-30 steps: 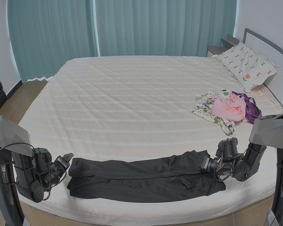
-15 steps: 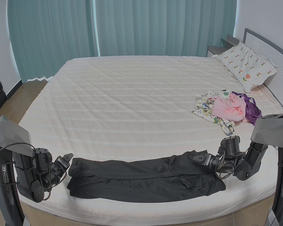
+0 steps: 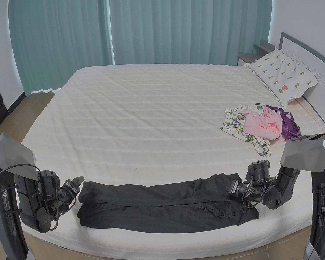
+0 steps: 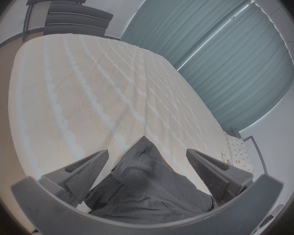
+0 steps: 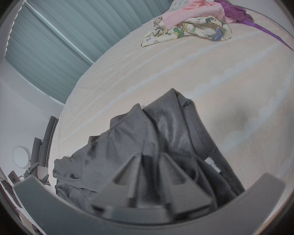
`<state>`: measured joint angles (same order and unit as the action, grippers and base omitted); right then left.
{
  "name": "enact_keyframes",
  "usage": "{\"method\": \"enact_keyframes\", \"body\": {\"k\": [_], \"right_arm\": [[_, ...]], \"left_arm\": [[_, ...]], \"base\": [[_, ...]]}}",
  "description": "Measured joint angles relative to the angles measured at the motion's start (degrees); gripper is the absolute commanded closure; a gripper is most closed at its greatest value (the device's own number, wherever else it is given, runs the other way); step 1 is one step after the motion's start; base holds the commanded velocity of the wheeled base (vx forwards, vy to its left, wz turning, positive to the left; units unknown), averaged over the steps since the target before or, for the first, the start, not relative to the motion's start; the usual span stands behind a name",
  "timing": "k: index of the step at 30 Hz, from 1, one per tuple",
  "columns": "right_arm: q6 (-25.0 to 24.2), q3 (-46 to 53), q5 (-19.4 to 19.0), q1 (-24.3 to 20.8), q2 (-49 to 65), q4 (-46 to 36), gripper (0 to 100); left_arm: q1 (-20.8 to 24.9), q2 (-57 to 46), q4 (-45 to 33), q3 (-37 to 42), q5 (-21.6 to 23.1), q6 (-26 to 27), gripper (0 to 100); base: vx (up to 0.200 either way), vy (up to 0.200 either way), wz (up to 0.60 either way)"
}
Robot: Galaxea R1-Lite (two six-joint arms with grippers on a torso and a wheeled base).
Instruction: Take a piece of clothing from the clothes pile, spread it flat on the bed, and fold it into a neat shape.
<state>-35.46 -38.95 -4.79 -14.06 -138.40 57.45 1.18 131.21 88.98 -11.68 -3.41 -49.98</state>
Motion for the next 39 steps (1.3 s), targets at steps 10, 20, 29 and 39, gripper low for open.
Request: {"method": "enact_keyframes", "body": {"k": [10, 20, 29, 39], "right_arm": [[-0.3, 4.0, 0.0, 0.5, 1.7, 1.2, 0], [-0.4, 6.8, 0.3, 0.6, 3.7, 1.6, 0], [-3.2, 10.1, 1.5, 0.5, 5.9, 2.9, 0], [-6.6, 13.2, 2.2, 1.2, 5.9, 6.7, 0]], "left_arm": [[0.0, 0.1, 0.0, -0.4, -0.5, 0.2, 0], [-0.4, -0.3, -3.1, -5.0, -0.6, 4.7, 0], [-0.9, -1.8, -26.2, -16.7, 1.6, 6.3, 0], [-1.1, -0.4, -36.7, -26.6, 7.2, 9.5, 100]], "base": [[0.0, 0.0, 0.0], [0.0, 0.0, 0.0], [0.0, 0.0, 0.0], [0.0, 0.0, 0.0]]}}
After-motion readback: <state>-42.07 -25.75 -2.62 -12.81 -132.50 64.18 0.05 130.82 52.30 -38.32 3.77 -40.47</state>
